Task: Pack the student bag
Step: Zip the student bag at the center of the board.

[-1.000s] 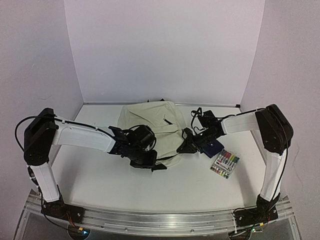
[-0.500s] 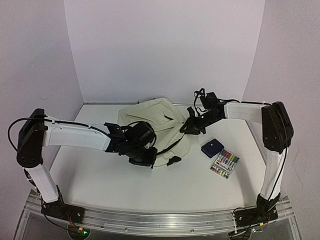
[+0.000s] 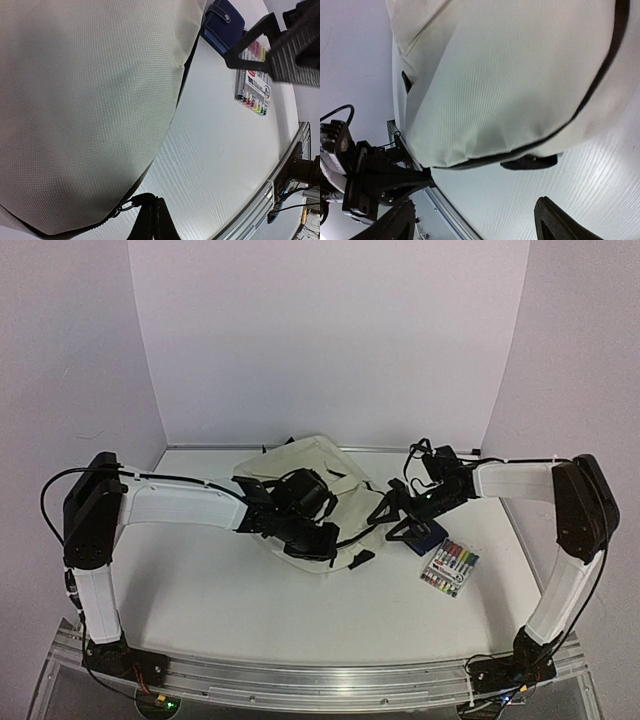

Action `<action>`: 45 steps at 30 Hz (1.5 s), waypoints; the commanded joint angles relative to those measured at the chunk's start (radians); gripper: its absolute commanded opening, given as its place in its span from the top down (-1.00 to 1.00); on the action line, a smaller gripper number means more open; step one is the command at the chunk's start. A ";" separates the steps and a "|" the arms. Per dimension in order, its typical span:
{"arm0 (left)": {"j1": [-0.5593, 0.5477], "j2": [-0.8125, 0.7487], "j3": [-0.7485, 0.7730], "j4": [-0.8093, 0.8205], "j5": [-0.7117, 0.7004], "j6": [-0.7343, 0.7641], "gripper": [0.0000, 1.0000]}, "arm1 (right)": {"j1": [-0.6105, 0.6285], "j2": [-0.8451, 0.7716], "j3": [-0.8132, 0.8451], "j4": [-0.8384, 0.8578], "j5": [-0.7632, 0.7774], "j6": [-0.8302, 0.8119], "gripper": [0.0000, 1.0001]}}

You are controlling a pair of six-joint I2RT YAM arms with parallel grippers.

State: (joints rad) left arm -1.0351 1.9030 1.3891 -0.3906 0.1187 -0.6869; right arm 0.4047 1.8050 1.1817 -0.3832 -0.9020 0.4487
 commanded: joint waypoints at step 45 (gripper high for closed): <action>-0.023 -0.076 -0.076 -0.058 -0.042 0.050 1.00 | 0.075 0.213 0.365 -0.063 0.252 -0.120 0.85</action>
State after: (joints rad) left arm -1.0200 1.7795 1.2423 -0.3773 0.0516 -0.6689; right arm 0.5069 1.9858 1.4621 -0.4528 -0.6959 0.3280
